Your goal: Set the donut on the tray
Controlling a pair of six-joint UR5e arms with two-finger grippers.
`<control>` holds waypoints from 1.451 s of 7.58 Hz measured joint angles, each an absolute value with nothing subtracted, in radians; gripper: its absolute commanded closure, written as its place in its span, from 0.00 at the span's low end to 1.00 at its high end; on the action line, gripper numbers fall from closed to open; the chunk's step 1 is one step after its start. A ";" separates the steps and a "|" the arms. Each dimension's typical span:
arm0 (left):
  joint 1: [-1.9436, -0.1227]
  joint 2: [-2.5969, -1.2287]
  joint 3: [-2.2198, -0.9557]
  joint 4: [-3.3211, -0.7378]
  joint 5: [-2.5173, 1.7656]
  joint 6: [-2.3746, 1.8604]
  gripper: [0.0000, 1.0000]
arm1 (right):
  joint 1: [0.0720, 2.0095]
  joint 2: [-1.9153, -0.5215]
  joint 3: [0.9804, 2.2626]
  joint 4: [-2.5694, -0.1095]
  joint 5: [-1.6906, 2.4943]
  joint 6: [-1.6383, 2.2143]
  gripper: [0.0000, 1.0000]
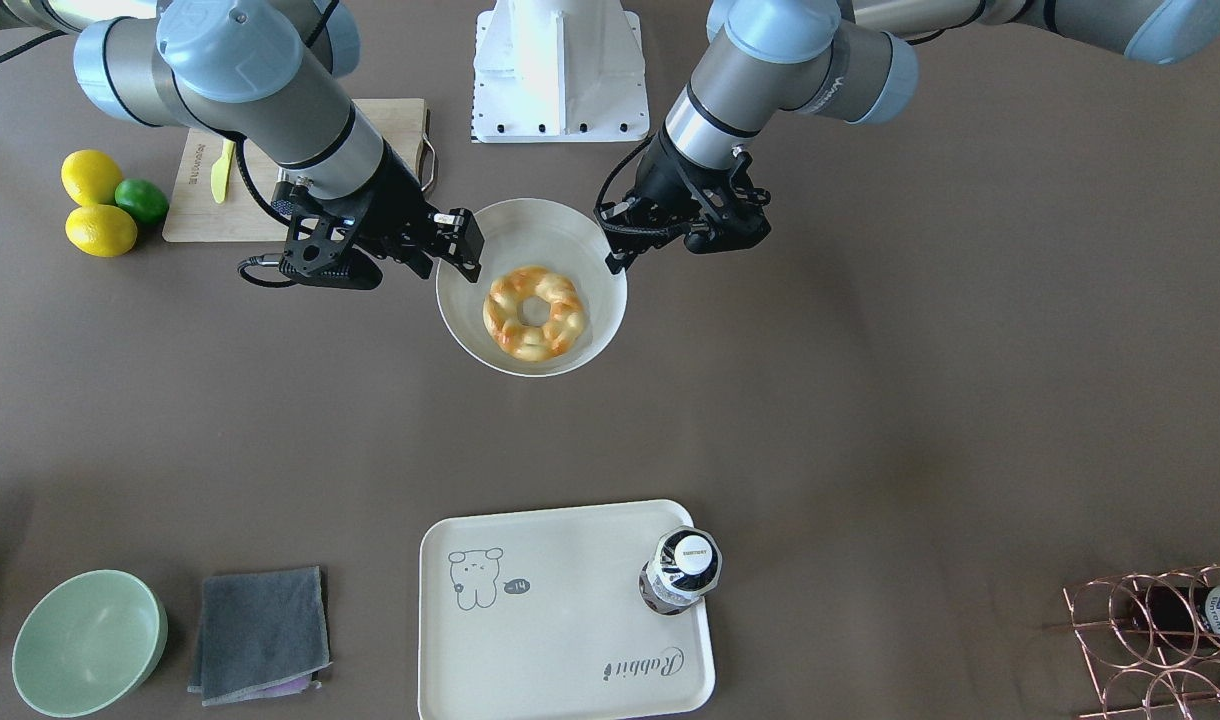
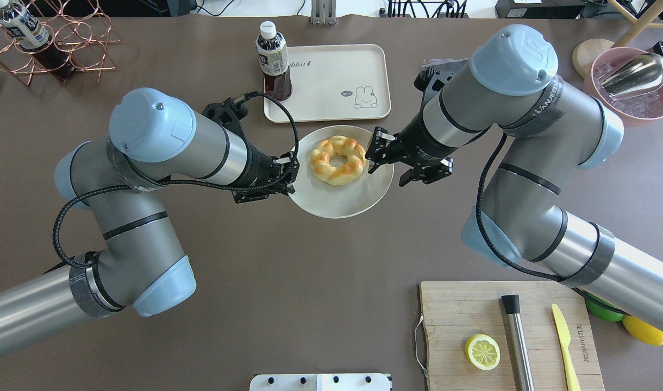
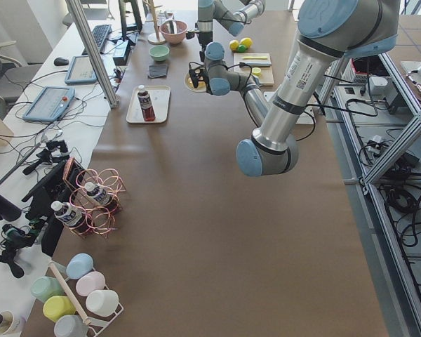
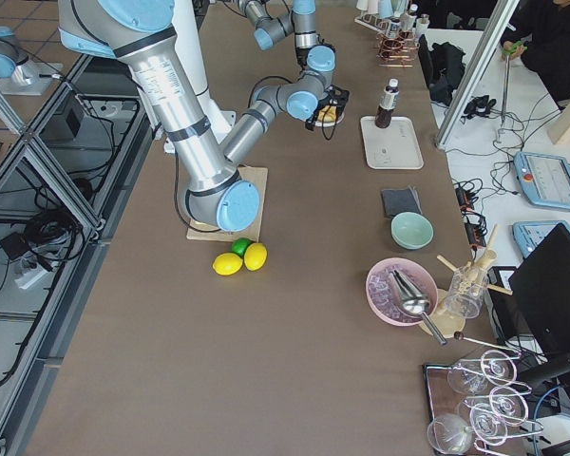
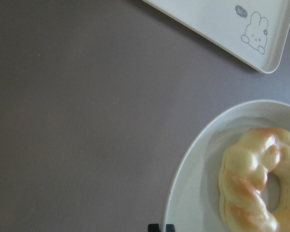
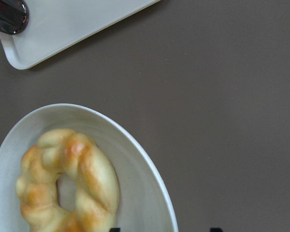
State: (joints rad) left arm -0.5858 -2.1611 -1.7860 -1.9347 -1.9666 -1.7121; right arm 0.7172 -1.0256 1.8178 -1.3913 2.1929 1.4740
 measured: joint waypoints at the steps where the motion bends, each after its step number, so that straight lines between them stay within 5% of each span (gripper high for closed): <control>1: -0.586 -2.161 -1.786 -1.934 -1.967 -1.712 1.00 | 0.717 -1.025 1.818 -1.391 2.192 1.474 0.03; 3: -0.586 -2.155 -1.785 -1.934 -1.967 -1.712 1.00 | 0.720 -1.025 1.819 -1.392 2.194 1.474 0.48; 6: -0.586 -2.151 -1.787 -1.934 -1.967 -1.712 1.00 | 0.721 -1.027 1.819 -1.393 2.194 1.474 0.61; 9: -0.586 -2.154 -1.790 -1.934 -1.967 -1.712 1.00 | 0.721 -1.027 1.818 -1.393 2.194 1.474 0.98; 11: -0.586 -2.155 -1.789 -1.932 -1.967 -1.712 1.00 | 0.723 -1.026 1.818 -1.393 2.193 1.474 1.00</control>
State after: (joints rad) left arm -0.5862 -2.1555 -1.7894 -1.9317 -1.9670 -1.7119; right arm 0.7234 -1.0263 1.8177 -1.3933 2.1932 1.4741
